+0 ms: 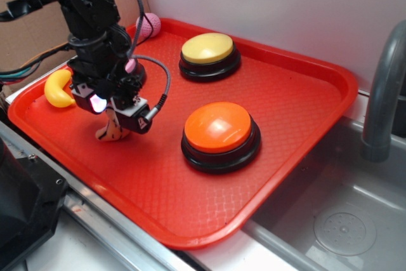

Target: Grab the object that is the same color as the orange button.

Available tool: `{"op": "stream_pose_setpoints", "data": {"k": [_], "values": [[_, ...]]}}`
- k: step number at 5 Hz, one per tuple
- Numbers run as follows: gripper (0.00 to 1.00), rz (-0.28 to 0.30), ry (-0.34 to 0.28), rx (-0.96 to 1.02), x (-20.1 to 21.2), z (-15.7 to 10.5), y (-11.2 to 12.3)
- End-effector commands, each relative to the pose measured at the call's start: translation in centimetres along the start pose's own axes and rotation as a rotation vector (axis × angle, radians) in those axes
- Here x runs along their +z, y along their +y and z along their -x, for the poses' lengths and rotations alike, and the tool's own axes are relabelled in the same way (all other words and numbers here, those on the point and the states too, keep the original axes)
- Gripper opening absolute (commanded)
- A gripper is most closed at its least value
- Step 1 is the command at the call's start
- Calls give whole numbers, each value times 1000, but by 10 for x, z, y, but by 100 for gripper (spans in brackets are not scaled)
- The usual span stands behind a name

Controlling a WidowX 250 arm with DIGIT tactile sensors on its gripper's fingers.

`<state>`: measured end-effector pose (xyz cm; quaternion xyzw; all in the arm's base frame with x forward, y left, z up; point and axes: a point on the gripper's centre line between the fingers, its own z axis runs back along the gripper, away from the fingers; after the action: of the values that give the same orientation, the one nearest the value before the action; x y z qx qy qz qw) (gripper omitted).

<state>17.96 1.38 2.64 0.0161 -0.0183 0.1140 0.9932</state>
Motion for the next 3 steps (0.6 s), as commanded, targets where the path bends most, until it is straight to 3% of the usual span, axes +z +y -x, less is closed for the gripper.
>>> {"op": "stream_pose_setpoints", "data": {"k": [1, 2, 3], "values": [[0, -14, 24, 63, -7, -1, 10], [0, -19, 45, 81, 2, 0, 11], [0, 15, 71, 94, 27, -1, 13]]}}
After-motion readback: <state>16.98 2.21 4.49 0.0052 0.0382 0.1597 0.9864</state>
